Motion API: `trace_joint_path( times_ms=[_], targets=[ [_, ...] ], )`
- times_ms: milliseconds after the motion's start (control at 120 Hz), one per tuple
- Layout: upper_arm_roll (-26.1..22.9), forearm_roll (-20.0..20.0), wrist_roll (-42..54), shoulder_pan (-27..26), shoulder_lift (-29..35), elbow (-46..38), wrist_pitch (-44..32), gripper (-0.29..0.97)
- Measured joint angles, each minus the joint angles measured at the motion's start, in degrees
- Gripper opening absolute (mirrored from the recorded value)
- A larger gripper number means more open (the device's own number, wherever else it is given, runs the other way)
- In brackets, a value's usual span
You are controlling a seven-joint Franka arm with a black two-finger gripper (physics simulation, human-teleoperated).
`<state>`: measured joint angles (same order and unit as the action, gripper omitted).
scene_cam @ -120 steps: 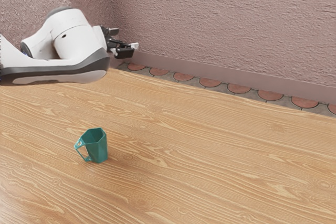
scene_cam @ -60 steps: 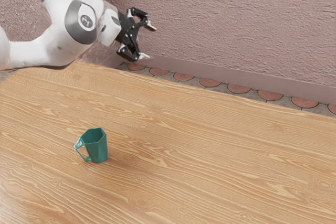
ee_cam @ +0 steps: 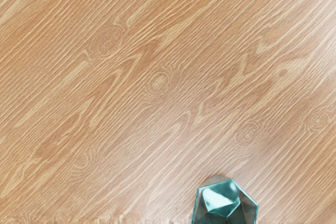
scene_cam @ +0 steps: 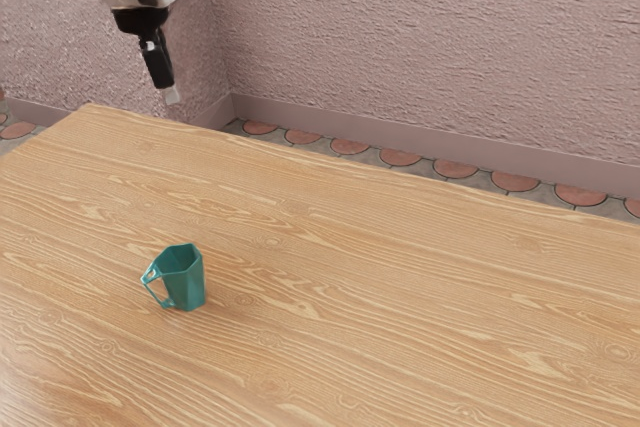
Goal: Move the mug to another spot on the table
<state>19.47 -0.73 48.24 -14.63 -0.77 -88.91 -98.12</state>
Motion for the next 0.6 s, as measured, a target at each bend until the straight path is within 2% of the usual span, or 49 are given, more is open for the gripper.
trace_joint_path(
  times_ms=[92, 233, 600],
  targets=[
    [-1.7, -0.5, -7.2, 2.2, -0.1, -0.1, 2.6, 0.68],
    [-1.9, -0.9, -16.3, 2.4, -0.1, -0.2, 5.0, 0.68],
    [-1.6, -1.0, -31.9, -2.6, -0.2, -0.5, 6.9, 0.68]
  ],
)
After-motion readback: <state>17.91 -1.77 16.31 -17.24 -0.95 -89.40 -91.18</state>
